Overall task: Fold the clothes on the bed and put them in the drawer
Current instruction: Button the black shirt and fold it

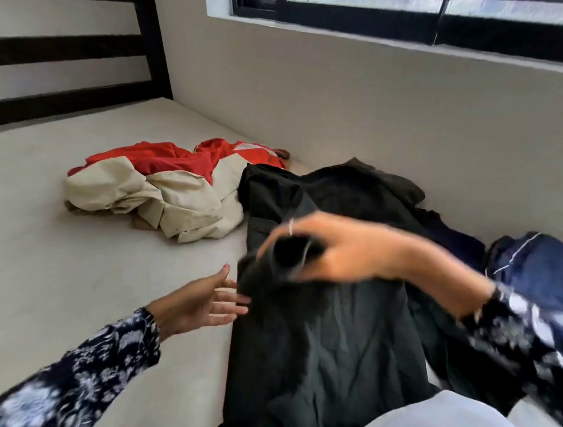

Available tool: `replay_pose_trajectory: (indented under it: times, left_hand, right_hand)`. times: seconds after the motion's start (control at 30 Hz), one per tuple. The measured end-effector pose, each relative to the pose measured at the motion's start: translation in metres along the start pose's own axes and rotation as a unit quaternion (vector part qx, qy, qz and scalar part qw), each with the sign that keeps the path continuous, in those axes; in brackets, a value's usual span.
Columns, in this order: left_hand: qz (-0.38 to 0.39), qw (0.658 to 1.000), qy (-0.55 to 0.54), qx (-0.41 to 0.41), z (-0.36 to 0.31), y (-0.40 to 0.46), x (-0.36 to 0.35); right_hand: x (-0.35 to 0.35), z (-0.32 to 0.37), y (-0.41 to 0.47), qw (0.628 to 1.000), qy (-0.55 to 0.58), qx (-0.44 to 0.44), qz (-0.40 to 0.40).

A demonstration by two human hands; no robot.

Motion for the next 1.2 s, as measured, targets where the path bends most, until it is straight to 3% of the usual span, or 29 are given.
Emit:
replay_pose_trajectory:
  times: [0.1, 0.2, 0.27, 0.33, 0.43, 0.57, 0.7, 0.83, 1.0, 1.2]
  left_hand:
    - [-0.032, 0.998, 0.037, 0.049, 0.02, 0.018, -0.009]
    - [-0.052, 0.992, 0.102, 0.061, 0.017, 0.022, -0.024]
    - [-0.059, 0.988, 0.132, 0.049, 0.007, 0.03, -0.027]
    - [-0.075, 0.984, 0.16, 0.037, -0.002, 0.038, -0.028]
    - [-0.08, 0.978, 0.189, 0.028, -0.01, 0.048, -0.033]
    - [-0.105, 0.979, 0.172, 0.004, -0.023, 0.066, -0.035]
    - [-0.12, 0.984, 0.128, -0.009, -0.036, 0.092, -0.036]
    - [-0.142, 0.984, 0.101, -0.033, -0.059, 0.115, -0.038]
    - [-0.162, 0.982, 0.052, -0.077, -0.099, 0.149, -0.041]
    - [-0.172, 0.977, 0.077, -0.1, -0.14, 0.18, -0.04]
  right_hand:
    - [-0.078, -0.036, -0.015, 0.98, -0.094, -0.049, 0.17]
    - [-0.126, -0.072, -0.044, 0.919, -0.135, -0.128, 0.347]
    - [-0.126, -0.08, -0.057, 0.898, -0.114, -0.165, 0.392]
    - [-0.109, -0.085, -0.049, 0.926, -0.083, -0.173, 0.327]
    - [-0.07, -0.106, -0.03, 0.974, -0.025, -0.175, 0.145]
    - [-0.023, -0.174, -0.03, 0.964, -0.002, -0.262, -0.047]
    - [-0.018, -0.231, -0.047, 0.923, -0.077, -0.373, -0.055]
    - [-0.027, -0.266, -0.047, 0.91, -0.058, -0.397, -0.102]
    - [-0.012, -0.276, -0.023, 0.914, 0.047, -0.344, -0.209]
    - [0.005, -0.291, -0.011, 0.888, 0.201, -0.259, -0.323]
Point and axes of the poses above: each hand's wrist, its own y-axis towards the middle knuckle, its own x-axis out of the back of the hand, z = x × y, the point moved 9 cm from there along y, towards the middle knuckle, and after that the axes turned 8 degrees about y, right-handed, at the moved point
